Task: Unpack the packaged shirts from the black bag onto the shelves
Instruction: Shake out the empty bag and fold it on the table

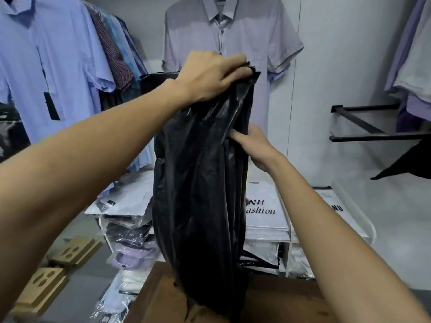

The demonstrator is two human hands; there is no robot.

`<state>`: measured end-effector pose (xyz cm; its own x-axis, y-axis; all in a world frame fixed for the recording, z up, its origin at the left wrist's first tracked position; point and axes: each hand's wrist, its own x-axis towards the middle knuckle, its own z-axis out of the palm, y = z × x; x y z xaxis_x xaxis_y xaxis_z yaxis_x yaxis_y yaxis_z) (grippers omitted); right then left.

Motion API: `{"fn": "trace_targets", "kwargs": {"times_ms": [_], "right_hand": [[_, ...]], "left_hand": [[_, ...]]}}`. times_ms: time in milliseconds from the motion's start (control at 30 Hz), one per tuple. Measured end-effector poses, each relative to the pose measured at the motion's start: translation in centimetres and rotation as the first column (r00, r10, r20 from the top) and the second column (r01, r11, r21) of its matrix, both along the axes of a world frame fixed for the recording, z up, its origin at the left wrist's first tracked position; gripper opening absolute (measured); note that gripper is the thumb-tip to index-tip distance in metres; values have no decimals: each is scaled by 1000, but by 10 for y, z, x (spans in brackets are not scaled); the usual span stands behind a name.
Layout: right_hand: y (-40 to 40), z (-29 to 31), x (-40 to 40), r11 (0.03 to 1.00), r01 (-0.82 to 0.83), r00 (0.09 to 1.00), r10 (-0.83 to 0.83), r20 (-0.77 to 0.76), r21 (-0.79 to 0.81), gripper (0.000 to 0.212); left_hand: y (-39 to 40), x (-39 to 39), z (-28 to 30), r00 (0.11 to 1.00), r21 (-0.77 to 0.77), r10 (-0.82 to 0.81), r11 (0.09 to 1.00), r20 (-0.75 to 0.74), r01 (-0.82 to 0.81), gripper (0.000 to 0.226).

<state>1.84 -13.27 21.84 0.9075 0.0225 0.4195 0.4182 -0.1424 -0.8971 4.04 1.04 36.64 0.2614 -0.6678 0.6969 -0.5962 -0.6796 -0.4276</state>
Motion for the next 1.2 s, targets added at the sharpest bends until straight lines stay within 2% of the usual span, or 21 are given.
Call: {"fn": "trace_targets", "kwargs": {"times_ms": [67, 133, 233, 267, 333, 400, 500, 567, 633, 700, 767, 833, 867, 900, 933, 967, 1033, 1067, 1100, 1167, 1200], "right_hand": [[0, -6, -10, 967, -157, 987, 162, -11, 202, 42], [3, -9, -22, 916, -286, 954, 299, -4, 282, 45], [17, -8, -26, 982, -162, 986, 164, -7, 101, 48], [19, -9, -25, 989, -98, 995, 99, -9, 107, 41], [13, -12, -24, 968, -25, 998, 39, -52, 251, 23], [-4, -14, -26, 933, -21, 997, 47, -63, 358, 19], [-27, -16, -31, 937, -46, 993, 81, -86, 345, 14], [-39, -18, -33, 945, -51, 991, 90, -104, 324, 15], [-51, -20, -37, 950, -37, 993, 69, -94, 309, 25], [-62, -20, -39, 951, -21, 997, 42, -63, 308, 36], [-68, -13, -41, 954, -11, 997, 33, -67, 301, 34], [-68, -2, -41, 955, 3, 996, 24, -88, 297, 25], [-66, 4, -41, 951, 14, 995, 16, -94, 309, 25], [-64, 9, -39, 944, 37, 995, -5, -98, 328, 29], [-63, 12, -38, 934, 73, 994, -38, -105, 351, 38], [-63, 13, -34, 920, 115, 990, -74, -120, 375, 47], [-66, 11, -26, 905, 176, 979, -119, -168, 388, 61], [-69, 9, -22, 907, 202, 971, -136, -197, 369, 64], [-72, 9, -19, 908, 228, 961, -152, -230, 351, 65], [-79, 7, -9, 902, 288, 934, -190, -303, 323, 64], [-82, 7, -5, 897, 324, 917, -218, -334, 302, 65]], "left_hand": [[6, -3, 4, 999, 41, -12, 999, 45, 10, 52], [6, -4, 3, 997, 26, 28, 999, 73, -30, 52], [-7, -5, -6, 992, -9, 124, 992, 35, -124, 52], [-10, -5, -8, 991, 0, 131, 991, 13, -131, 54], [-7, -4, -5, 992, 33, 80, 997, -98, -77, 61], [13, -2, 4, 942, 56, 18, 998, -335, 1, 72], [56, 12, 14, 827, 120, 147, 988, -543, -97, 95], [80, 29, 14, 736, 109, 210, 977, -643, -184, 91], [101, 42, 13, 672, -48, 86, 983, -736, -178, 75], [114, 49, 10, 588, -326, -217, 942, -779, -85, 60], [110, 44, 1, 455, -604, -545, 797, -705, 19, 26], [94, 43, -13, 368, -796, -740, 605, -563, -1, 13], [88, 45, -22, 304, -842, -797, 538, -522, -37, 9], [83, 43, -33, 203, -851, -827, 518, -524, -83, 12], [79, 40, -45, 82, -820, -818, 557, -569, -132, 25], [76, 38, -59, 8, -758, -768, 629, -640, -174, 35], [68, 36, -91, 30, -610, -621, 758, -783, -233, 31], [64, 35, -102, 56, -587, -596, 764, -801, -268, 25], [59, 38, -111, 67, -619, -632, 725, -772, -302, 25], [49, 48, -121, 67, -730, -766, 576, -639, -368, 35], [45, 52, -123, 106, -767, -804, 505, -585, -395, 35]]}}
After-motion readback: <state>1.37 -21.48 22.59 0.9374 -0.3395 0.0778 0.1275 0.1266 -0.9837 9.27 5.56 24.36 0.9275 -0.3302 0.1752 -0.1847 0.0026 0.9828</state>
